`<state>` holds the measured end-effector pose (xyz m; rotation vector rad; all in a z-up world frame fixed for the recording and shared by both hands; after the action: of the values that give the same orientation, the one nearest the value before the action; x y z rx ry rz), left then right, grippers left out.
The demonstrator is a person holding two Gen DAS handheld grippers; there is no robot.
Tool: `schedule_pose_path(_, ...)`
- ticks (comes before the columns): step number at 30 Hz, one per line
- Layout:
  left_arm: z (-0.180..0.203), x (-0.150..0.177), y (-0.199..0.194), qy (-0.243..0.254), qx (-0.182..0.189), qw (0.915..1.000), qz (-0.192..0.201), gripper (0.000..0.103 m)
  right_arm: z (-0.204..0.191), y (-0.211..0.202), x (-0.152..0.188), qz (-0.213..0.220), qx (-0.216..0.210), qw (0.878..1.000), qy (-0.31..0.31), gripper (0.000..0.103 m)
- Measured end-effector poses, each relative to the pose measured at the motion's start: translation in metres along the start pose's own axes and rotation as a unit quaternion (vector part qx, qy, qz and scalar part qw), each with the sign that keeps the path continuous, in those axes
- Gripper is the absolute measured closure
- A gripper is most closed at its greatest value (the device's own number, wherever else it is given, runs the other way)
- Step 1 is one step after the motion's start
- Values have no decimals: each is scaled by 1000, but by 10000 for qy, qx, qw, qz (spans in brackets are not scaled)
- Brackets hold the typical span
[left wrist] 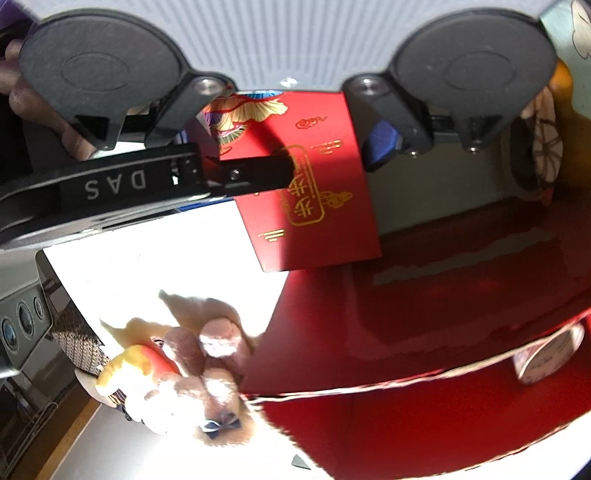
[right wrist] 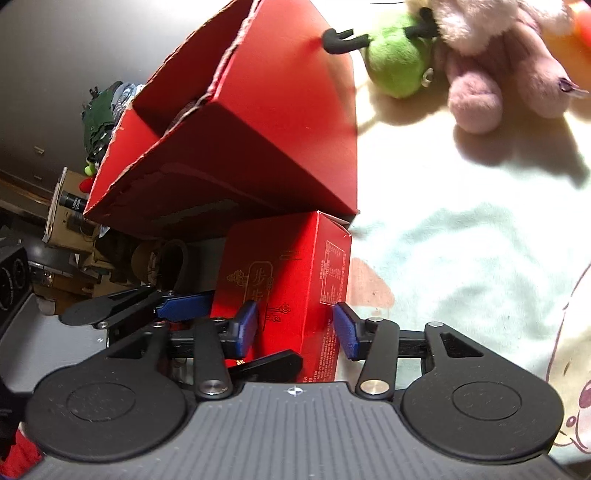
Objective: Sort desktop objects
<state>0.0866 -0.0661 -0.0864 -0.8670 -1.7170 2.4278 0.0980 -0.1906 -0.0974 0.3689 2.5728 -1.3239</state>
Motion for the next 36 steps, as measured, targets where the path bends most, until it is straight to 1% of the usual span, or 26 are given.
schedule_pose_path(2, 8, -2, 3, 109, -6, 9999, -35, 18, 6, -5, 1, 20, -13, 9999, 112, 54)
schedule_pose_path(5, 23, -5, 3, 403, -24, 9992, -30, 19, 18, -16, 4, 72, -7, 9995, 322, 55)
schedule_pose_path(8, 37, -11, 4, 619, 36, 9981, -27, 21, 32, -31, 10, 147, -23, 9983, 555, 55)
schedule_pose_path(12, 58, -19, 7, 912, 84, 9958, 38, 21, 45, -53, 16, 328, 112, 9974, 638, 55)
schedule_pose_path(16, 83, -27, 9, 1237, 109, 9921, 155, 21, 56, -73, 22, 599, 252, 9951, 750, 55)
schedule_pose_path(17, 89, -28, 8, 1301, 122, 9912, 190, 23, 61, -81, 24, 684, 285, 9942, 780, 55)
schedule_pose_path(21, 109, -36, 4, 1480, 251, 9882, 317, 25, 70, -106, 29, 1046, 446, 9903, 800, 55)
schedule_pose_path(24, 122, -43, -6, 1626, 299, 9851, 478, 25, 70, -120, 28, 1285, 537, 9868, 824, 55)
schedule_pose_path(26, 129, -48, -16, 1678, 332, 9832, 641, 26, 62, -122, 21, 1449, 546, 9844, 839, 55)
schedule_pose_path(27, 131, -52, -21, 1682, 346, 9825, 720, 27, 52, -120, 16, 1530, 550, 9833, 822, 55)
schedule_pose_path(30, 136, -64, -35, 1672, 352, 9806, 956, 27, 47, -134, 6, 1790, 555, 9798, 696, 55)
schedule_pose_path(36, 125, -89, -68, 1558, 165, 9766, 1473, 26, 24, -149, -24, 2151, 499, 9748, 306, 55)
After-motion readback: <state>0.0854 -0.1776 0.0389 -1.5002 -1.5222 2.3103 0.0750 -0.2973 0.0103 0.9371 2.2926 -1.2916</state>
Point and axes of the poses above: each gripper's, at about its wrist camera, not at the fingertips, and y roughly the way its jaws point, z to its right, x to its underside, the point moved 3 cm from there along y, roughly the way its jaws point, and after that the axes turned 3 degrees about -y, right-handed, at the moved point
